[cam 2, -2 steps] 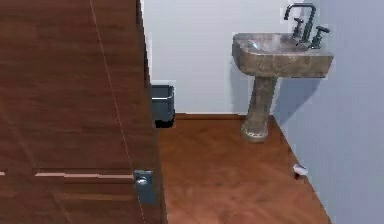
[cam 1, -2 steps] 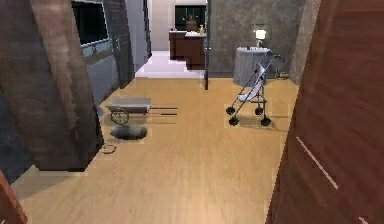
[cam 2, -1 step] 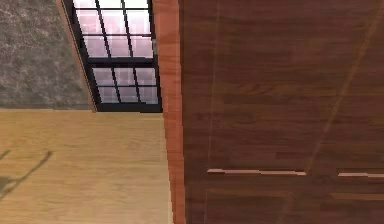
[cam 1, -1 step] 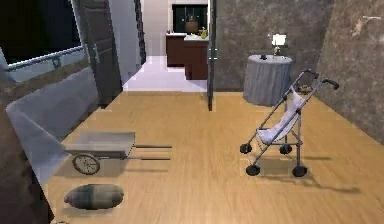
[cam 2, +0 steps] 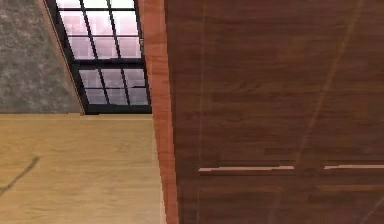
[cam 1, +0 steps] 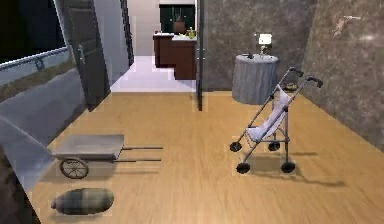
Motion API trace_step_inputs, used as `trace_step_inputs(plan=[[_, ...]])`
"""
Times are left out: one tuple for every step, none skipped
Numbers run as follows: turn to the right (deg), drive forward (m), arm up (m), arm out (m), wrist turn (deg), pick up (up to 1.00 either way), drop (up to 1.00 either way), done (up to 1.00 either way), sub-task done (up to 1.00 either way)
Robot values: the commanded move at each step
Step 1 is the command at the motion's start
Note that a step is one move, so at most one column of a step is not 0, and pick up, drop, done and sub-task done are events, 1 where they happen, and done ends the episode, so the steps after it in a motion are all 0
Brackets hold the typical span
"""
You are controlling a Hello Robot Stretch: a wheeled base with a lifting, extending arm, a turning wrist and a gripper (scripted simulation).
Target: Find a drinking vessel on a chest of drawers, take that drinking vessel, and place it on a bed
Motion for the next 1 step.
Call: trace_step_inputs(plan=[[0.0,0.2,0.0,0.0,0.0,0.0,0.0,0.0,0.0]])
